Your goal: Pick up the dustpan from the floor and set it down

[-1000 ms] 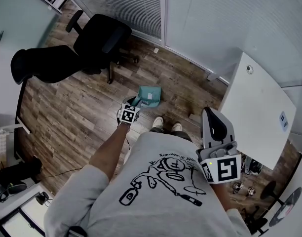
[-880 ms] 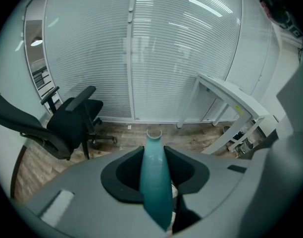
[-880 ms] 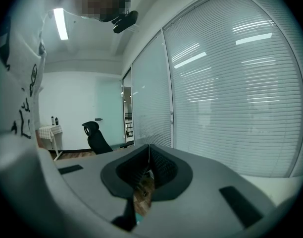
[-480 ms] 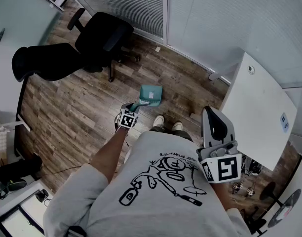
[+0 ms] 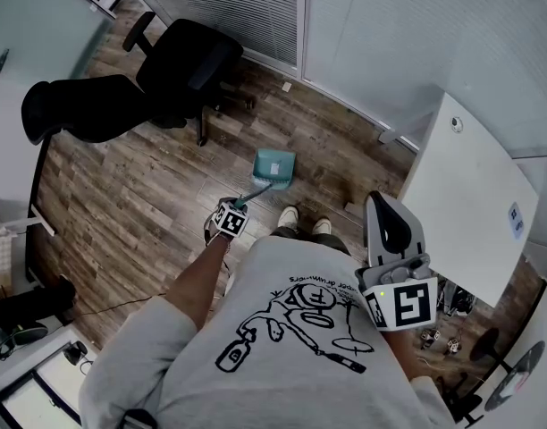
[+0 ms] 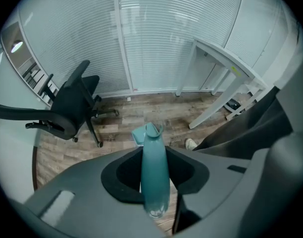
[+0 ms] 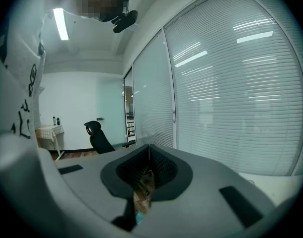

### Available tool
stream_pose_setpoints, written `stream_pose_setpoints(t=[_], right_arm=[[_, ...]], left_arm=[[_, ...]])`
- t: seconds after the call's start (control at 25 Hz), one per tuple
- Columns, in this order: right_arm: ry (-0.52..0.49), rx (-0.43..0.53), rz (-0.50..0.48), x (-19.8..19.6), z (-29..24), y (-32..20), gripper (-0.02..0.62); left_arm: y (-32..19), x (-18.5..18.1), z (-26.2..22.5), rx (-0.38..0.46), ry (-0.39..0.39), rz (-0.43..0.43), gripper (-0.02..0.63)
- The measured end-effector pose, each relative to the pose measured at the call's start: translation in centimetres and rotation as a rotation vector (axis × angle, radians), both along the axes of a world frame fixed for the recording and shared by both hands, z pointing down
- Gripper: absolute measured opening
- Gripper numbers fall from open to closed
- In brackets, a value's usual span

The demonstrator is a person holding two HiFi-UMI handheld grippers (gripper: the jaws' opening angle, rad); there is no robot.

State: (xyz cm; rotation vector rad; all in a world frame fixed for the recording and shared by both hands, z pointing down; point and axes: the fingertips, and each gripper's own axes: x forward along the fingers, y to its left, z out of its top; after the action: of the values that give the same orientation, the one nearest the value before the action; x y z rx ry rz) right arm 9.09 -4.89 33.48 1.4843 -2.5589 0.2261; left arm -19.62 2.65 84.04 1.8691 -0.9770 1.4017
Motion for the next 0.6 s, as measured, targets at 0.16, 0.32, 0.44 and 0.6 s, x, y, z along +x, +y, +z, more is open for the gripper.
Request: stream_pose_setpoints(t=[0.16,0.32,0.44,0.6], right_arm=[[0.002,-0.004,0.000,-0.3,0.1,0.4,0.005],[0.001,-0.009,-0.002,-0.6,0.1,0.8,0.003],[0.002,-0.013,0.001,-0.7,0.2,0.9,0.005],[0.004,-0.019,0.002,-0.6,0.4,1.0,0.005]], left_arm=[[0.9,-0.3,0.6,-0.037,-0.016,0.003,0.117],[1.6,-0.6,1.1,-0.061,-0.029,-0.001,0.115],[1.7,-1.1,1.2,-0.064,-0.037,-0.003,0.115],[1.8,-1.2,1.3,-0.068,-0.037,-0.006,0.117]])
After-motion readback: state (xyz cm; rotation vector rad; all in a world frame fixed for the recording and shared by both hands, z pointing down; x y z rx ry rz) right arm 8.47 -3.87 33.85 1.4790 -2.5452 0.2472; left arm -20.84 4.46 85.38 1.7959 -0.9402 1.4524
